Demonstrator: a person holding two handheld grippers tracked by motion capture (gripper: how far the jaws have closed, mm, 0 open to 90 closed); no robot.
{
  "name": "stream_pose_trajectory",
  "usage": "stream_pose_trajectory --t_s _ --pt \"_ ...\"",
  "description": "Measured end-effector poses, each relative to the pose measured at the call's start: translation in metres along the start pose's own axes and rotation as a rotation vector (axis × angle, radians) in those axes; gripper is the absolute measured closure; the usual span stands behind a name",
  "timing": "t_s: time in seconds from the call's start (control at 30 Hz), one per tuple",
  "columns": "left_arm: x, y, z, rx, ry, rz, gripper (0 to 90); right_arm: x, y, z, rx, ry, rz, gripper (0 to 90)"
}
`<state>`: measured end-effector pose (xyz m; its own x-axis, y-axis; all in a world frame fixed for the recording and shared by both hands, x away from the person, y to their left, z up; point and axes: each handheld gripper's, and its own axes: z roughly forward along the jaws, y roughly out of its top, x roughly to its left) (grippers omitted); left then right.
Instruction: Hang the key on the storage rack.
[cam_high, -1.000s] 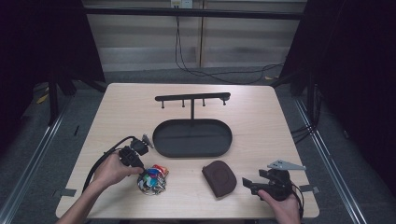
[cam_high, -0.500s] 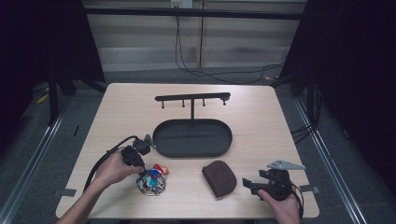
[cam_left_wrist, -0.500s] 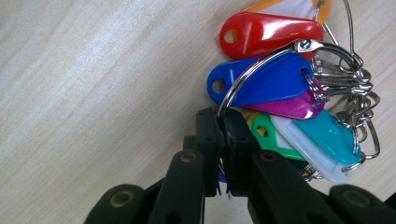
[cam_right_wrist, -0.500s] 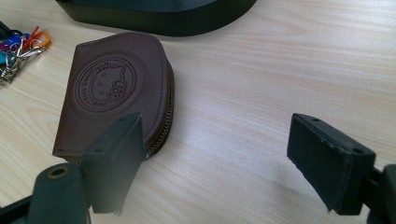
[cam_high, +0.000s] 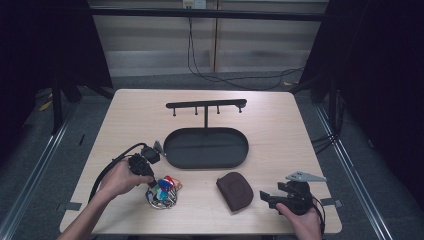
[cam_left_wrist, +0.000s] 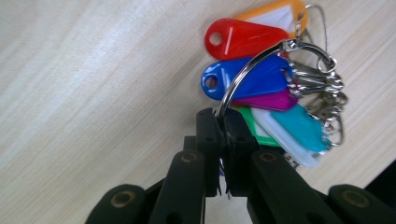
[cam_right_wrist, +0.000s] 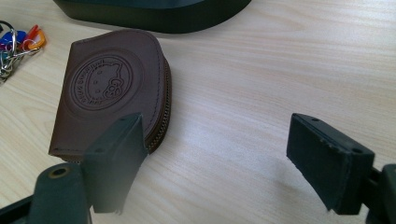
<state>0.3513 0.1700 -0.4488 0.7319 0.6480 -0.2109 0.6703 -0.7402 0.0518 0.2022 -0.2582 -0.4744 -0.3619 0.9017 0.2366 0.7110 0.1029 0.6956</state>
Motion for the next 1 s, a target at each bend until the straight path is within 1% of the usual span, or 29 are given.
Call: stream_pose_trajectory --t_s 0.03,0.07,0.1,0.2,0.23,0.27,0.3,0.33,0.37,0.43,0.5,0.53,0.6,0.63,0.67,0.7,0.73,0.77,0.8,0.97,1.0 --pt "0.000 0.000 -0.002 0.000 -0.002 -0.003 87.1 0.000 0.000 0.000 -0.001 0.001 0.002 19.3" --pt "0.000 0.000 -0.004 0.003 -0.005 0.002 87.1 0.000 0.000 0.000 -0.001 0.000 0.003 19.2" --pt "-0.001 -0.001 -0.005 -0.005 -0.007 0.003 87.1 -0.001 0.000 0.000 0.000 0.001 0.002 19.3" --pt "-0.002 0.000 -0.010 -0.006 -0.017 0.022 87.1 0.000 0.000 0.000 0.002 0.000 0.000 19.3" --pt "-0.003 0.000 -0.012 0.001 -0.014 0.036 87.1 0.000 0.000 0.000 0.003 -0.001 0.000 19.3" --pt "-0.004 0.000 -0.014 -0.004 -0.019 0.030 87.1 0.000 0.000 0.000 0.004 0.000 0.001 19.3" --pt "-0.005 0.000 -0.015 -0.004 -0.020 0.038 87.2 0.000 0.000 0.000 0.004 0.000 0.001 19.3" --pt "-0.006 0.000 -0.017 0.003 -0.018 0.047 87.2 0.000 0.000 0.000 0.002 -0.001 0.002 19.3" --pt "-0.007 0.000 -0.018 -0.002 -0.014 0.044 87.2 0.000 0.000 0.000 0.002 -0.002 0.001 19.3" --pt "-0.010 0.000 -0.022 -0.002 -0.013 0.050 87.3 0.000 0.000 0.000 0.003 -0.004 0.001 19.3" --pt "-0.011 0.000 -0.024 -0.005 -0.009 0.050 87.4 0.000 0.000 0.000 0.003 -0.004 0.001 19.3" --pt "-0.012 0.000 -0.027 -0.008 0.000 0.041 87.4 0.000 0.000 0.000 0.003 -0.003 0.001 19.3" --pt "-0.012 0.001 -0.030 -0.009 0.003 0.045 87.5 0.000 0.000 0.000 0.002 -0.004 0.001 19.3" --pt "-0.013 0.001 -0.035 -0.011 0.009 0.046 87.5 0.000 0.000 0.000 0.003 -0.004 0.002 19.3" --pt "-0.013 0.001 -0.035 -0.011 0.009 0.046 87.6 0.000 0.000 0.000 0.003 -0.005 0.002 19.2" --pt "-0.013 0.001 -0.037 -0.010 0.012 0.054 87.6 0.000 0.000 0.000 0.003 -0.005 0.002 19.2" --pt "-0.015 0.000 -0.042 -0.016 0.005 0.065 87.6 0.000 0.000 0.000 0.003 -0.005 0.003 19.3" --pt "-0.015 0.000 -0.042 -0.016 0.005 0.065 87.6 0.000 0.000 0.000 0.003 -0.005 0.003 19.3" --pt "-0.016 0.001 -0.045 -0.013 0.001 0.078 87.7 0.000 0.000 0.000 0.003 -0.005 0.002 19.3" --pt "-0.018 0.002 -0.051 -0.005 0.009 0.087 87.8 0.000 0.000 0.000 0.004 -0.004 0.000 19.3" --pt "-0.018 0.002 -0.056 0.003 0.011 0.090 87.8 0.000 0.000 0.000 0.003 -0.005 0.000 19.3"
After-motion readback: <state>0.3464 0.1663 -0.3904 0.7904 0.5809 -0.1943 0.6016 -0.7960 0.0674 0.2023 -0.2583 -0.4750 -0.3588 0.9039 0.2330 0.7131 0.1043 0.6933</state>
